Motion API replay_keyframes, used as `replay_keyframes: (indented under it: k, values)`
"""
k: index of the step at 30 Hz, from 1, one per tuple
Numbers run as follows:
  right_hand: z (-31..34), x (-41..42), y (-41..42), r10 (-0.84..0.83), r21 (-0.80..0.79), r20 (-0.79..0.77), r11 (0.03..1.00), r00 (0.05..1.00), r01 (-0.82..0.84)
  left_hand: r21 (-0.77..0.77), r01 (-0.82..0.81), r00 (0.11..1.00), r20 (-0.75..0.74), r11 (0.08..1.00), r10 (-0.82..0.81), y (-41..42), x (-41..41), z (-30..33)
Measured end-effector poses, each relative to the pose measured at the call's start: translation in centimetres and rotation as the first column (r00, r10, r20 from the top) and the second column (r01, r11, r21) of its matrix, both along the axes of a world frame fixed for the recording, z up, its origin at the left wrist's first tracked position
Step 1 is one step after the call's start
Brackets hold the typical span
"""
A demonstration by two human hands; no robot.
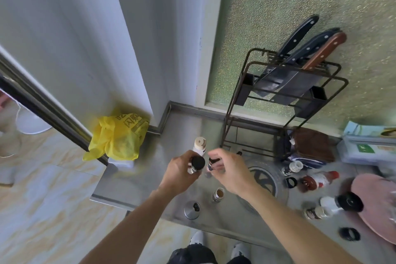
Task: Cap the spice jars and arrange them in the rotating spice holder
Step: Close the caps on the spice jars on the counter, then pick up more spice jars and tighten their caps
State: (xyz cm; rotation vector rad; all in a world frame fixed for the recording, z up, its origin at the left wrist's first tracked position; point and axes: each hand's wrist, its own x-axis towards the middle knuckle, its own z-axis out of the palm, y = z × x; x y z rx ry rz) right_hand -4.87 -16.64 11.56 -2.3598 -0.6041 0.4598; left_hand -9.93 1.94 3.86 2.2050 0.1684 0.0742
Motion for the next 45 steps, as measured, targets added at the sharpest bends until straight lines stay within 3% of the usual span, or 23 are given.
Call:
replay_keyframes:
  k: [7, 13, 18, 21, 23, 24, 28, 31, 33, 36, 38, 41, 45]
  values:
    - [-5.8, -2.7, -4.4, -0.165, -0.169, -0.103, 0.975, 0.981, 0.146, 0.158, -0.031, 0.988, -0.146, 0.987, 0.055, -0.2, 2.9, -6.2]
    - [-7.9, -4.4, -7.4, -0.268, -0.219, -0.165, 0.948, 0.949, 0.230, 0.187, -0.043, 0.966, -0.244, 0.981, 0.089, 0.2, 3.7, -9.3]
    - [-8.6, -4.9, -9.3, -0.343, -0.228, -0.187, 0.927, 0.920, 0.299, 0.187, -0.052, 0.954, -0.282, 0.981, 0.104, -0.6, 3.4, -8.4]
    - [-8.8, -5.2, -10.5, -0.387, -0.238, -0.183, 0.909, 0.904, 0.341, 0.210, -0.144, 0.981, -0.100, 0.967, 0.168, -1.8, 1.8, -6.5]
    - [-8.8, -5.5, -11.5, -0.420, -0.248, -0.180, 0.895, 0.890, 0.372, 0.237, -0.088, 0.992, 0.106, 0.968, 0.064, -3.3, 0.1, -5.4]
    - [-8.8, -5.7, -12.1, -0.436, -0.258, -0.173, 0.886, 0.883, 0.386, 0.262, -0.006, 0.990, 0.138, 0.965, -0.031, -4.2, -0.6, -4.9]
    - [-8.9, -6.2, -15.2, -0.504, -0.298, -0.148, 0.843, 0.851, 0.448, 0.400, 0.354, 0.935, -0.172, 0.845, -0.310, -8.0, -1.1, -4.6]
    - [-9.1, -6.5, -17.8, -0.557, -0.333, -0.127, 0.804, 0.821, 0.493, 0.434, 0.549, 0.822, -0.436, 0.714, -0.367, -9.8, -0.2, -5.3]
    - [-9.2, -6.5, -19.3, -0.592, -0.359, -0.119, 0.774, 0.797, 0.521, 0.469, 0.582, 0.791, -0.515, 0.664, -0.330, -10.8, 0.3, -5.9]
    - [-9.7, -6.3, -21.3, -0.611, -0.377, -0.102, 0.754, 0.785, 0.538, 0.531, 0.555, 0.812, -0.511, 0.641, -0.280, -12.0, 0.8, -6.1]
    - [-10.0, -5.7, -22.3, -0.594, -0.379, -0.068, 0.759, 0.802, 0.530, 0.541, 0.509, 0.844, -0.469, 0.670, -0.262, -12.7, 0.8, -5.8]
    - [-10.7, -3.0, -23.2, -0.530, -0.399, 0.023, 0.772, 0.848, 0.494, 0.478, 0.355, 0.918, -0.342, 0.804, -0.202, -14.2, 0.4, -4.3]
    - [-11.9, 2.4, -23.6, -0.438, -0.495, 0.080, 0.763, 0.896, 0.417, 0.427, 0.244, 0.950, -0.285, 0.871, -0.126, -17.7, 0.6, -1.1]
